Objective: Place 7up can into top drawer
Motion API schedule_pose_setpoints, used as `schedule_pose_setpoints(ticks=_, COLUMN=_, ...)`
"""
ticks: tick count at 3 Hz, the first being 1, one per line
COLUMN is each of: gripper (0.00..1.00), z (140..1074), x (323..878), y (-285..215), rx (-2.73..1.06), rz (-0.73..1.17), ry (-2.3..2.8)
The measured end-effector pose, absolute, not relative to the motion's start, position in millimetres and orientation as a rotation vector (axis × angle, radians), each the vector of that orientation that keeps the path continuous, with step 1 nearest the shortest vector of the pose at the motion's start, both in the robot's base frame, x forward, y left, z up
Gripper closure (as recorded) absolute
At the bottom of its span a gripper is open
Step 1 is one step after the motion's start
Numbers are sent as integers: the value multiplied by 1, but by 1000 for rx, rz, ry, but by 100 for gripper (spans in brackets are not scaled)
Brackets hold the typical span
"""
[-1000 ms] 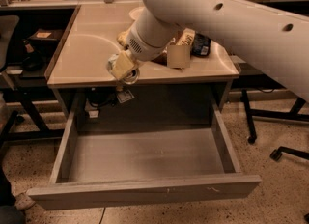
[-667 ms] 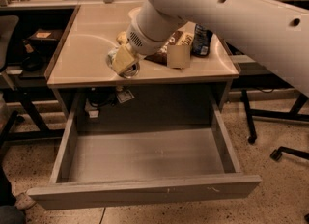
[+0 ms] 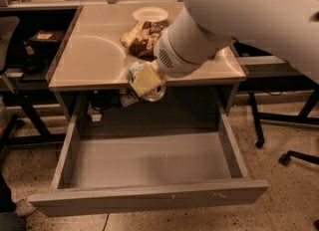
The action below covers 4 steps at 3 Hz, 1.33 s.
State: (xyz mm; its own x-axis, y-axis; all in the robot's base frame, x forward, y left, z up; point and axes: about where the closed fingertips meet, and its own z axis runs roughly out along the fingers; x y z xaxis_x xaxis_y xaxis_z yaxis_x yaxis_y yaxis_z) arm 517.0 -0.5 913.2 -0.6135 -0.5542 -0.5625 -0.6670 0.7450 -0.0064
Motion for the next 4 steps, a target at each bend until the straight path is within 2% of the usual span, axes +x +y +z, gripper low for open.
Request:
schedule_pose_setpoints(ticks=1, gripper=100, z=882, x=471, y=-23, rx=-846, rz=246, ry=2522)
schedule_pose_setpoints(ticks=2, gripper=100, z=874, x=467, y=-26, rx=-844, rz=238, ry=2539)
schedule_pose_setpoints(ticks=4, gripper=100, z=814, x=444, y=-1, rx=-893, rz=321, ry=2575)
